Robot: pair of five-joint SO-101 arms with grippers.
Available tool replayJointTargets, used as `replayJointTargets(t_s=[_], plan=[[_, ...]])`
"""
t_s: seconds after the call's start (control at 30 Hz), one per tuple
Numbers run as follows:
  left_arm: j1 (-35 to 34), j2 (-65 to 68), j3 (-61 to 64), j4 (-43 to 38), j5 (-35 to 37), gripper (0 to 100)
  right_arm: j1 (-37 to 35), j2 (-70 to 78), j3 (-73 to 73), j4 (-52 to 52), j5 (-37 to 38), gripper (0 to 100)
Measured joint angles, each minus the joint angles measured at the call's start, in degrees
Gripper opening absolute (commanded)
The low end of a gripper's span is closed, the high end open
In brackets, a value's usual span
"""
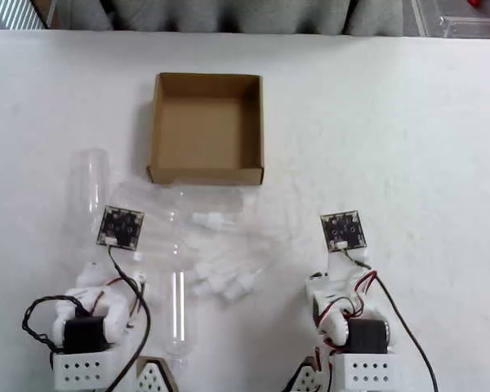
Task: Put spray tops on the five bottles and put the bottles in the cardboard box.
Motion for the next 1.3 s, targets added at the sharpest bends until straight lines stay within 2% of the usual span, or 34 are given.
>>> replayJointTargets(t_s=[0.23,1.17,1.3], plan=[[0.0,0.0,0.0,0.0,0.0,2,-2.2,0.0,0.0,0.0,0.0,1.6],[-0.1,-0.1,-0.1,0.0,0.0,2,-2.2,0.0,0.0,0.0,0.0,1.7],[-0.1,-0.1,-3.3,0.0,0.0,2,-2.2,0.0,0.0,0.0,0.0,1.7]])
